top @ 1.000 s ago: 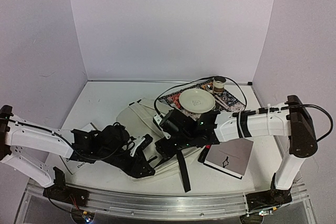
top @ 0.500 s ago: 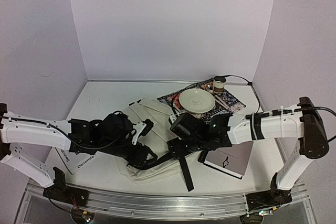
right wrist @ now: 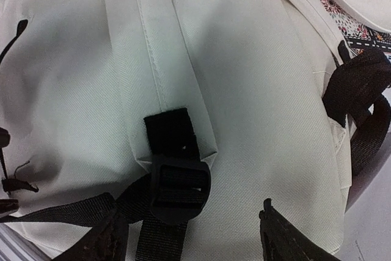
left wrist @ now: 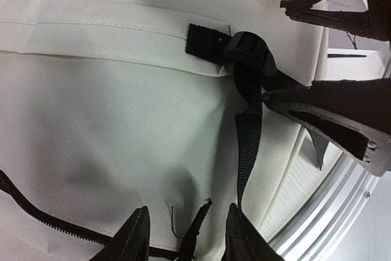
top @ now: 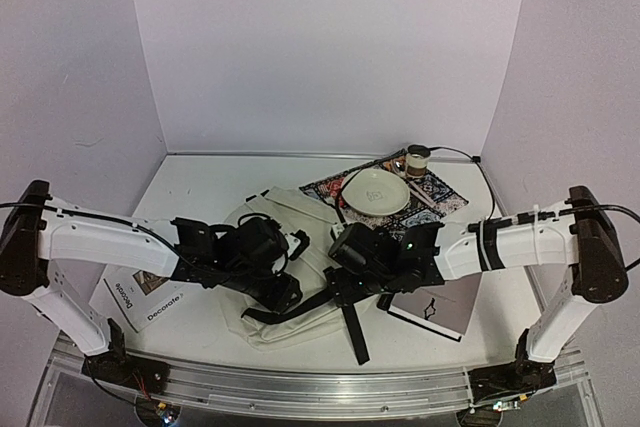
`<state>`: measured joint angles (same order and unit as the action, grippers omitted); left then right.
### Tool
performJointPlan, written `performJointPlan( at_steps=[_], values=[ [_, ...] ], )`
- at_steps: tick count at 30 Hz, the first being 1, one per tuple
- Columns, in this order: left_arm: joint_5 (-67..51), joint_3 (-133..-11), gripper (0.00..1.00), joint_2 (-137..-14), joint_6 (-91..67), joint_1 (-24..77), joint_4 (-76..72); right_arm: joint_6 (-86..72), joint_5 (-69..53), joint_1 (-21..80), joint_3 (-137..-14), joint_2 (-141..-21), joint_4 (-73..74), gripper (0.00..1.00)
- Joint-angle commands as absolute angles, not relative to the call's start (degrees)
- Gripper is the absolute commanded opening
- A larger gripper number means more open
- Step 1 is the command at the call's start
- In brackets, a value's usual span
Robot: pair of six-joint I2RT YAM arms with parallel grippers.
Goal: Pack the student bag
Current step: Grab the pocket on the back of the student bag.
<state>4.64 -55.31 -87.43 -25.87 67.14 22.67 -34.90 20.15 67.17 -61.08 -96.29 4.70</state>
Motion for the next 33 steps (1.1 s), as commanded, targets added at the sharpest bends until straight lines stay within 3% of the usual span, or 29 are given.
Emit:
performJointPlan(
  at_steps=[1, 11, 19, 27, 33],
  values=[
    [3.98, -59.14, 0.40, -88.87, -24.01, 66.60, 23.79, -35.69, 21.54, 67.32, -60.47, -93.73, 5.64, 0.74],
    [-2.10, -59.57, 0.34, -92.68, -23.47, 66.60, 23.66, -35.64, 21.59, 67.32, -60.01, -93.44, 4.63, 0.74],
    [1.43, -59.04, 0.01, -89.17, -24.81, 66.60, 23.73, -31.09, 17.82, 67.46, -59.60, -93.43, 0.86, 0.74],
    [5.14, -56.47, 0.00, -82.47, -29.82, 63.43, 22.77, -17.89, 12.66, 68.12, -57.73, -92.69, -8.42, 0.74],
    [-1.98, -51.64, 0.00, -79.50, -33.13, 59.33, 15.95, -3.93, 4.82, 68.74, -53.63, -92.46, -18.42, 0.73]
  ],
)
